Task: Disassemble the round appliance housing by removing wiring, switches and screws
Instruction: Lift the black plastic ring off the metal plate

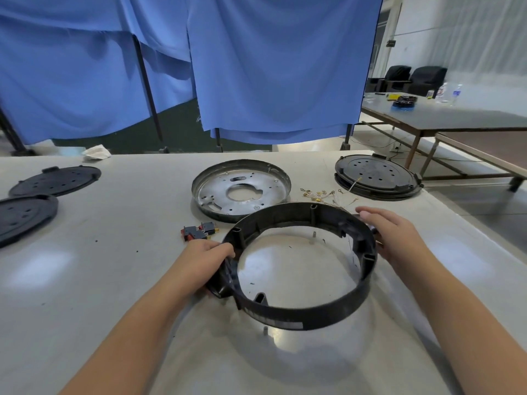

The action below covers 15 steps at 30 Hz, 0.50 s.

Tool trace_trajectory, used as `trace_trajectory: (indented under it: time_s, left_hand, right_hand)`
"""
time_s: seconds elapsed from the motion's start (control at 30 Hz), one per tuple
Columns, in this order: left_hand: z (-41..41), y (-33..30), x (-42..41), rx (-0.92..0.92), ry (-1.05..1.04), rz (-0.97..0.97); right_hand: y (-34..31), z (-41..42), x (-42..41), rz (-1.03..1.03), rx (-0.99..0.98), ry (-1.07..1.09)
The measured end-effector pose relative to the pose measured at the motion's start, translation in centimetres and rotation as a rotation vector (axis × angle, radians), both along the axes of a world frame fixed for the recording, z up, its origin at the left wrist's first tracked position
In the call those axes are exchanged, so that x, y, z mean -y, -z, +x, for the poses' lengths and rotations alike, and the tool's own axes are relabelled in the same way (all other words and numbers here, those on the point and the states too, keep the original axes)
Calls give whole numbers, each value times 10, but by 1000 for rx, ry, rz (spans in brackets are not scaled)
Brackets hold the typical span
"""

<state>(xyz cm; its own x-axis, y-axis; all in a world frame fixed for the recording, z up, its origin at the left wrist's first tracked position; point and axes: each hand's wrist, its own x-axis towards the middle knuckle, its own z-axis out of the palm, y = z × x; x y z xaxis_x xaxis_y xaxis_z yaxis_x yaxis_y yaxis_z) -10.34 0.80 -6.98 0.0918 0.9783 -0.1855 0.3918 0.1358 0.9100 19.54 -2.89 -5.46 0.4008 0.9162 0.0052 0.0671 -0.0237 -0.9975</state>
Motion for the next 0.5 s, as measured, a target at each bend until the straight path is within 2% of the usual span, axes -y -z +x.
trace_trajectory:
  time_s: [0.23,0.37,0.43,0.5]
  left_hand:
    - [-1,-3,0,159,-68,-80]
    - [-1,-2,-1,204,-125,-82]
    - [-1,-2,-3,247,-167,-94]
    - [-3,-3,-5,277,-208,-98]
  right_hand:
    - [-2,-2,-3,-26,-242,-65]
    - [-2,-3,-6,-36,-288,-72]
    - [-1,-4,-5,-31,-283,-100]
    - [3,-7,-2,-19,-112,-140]
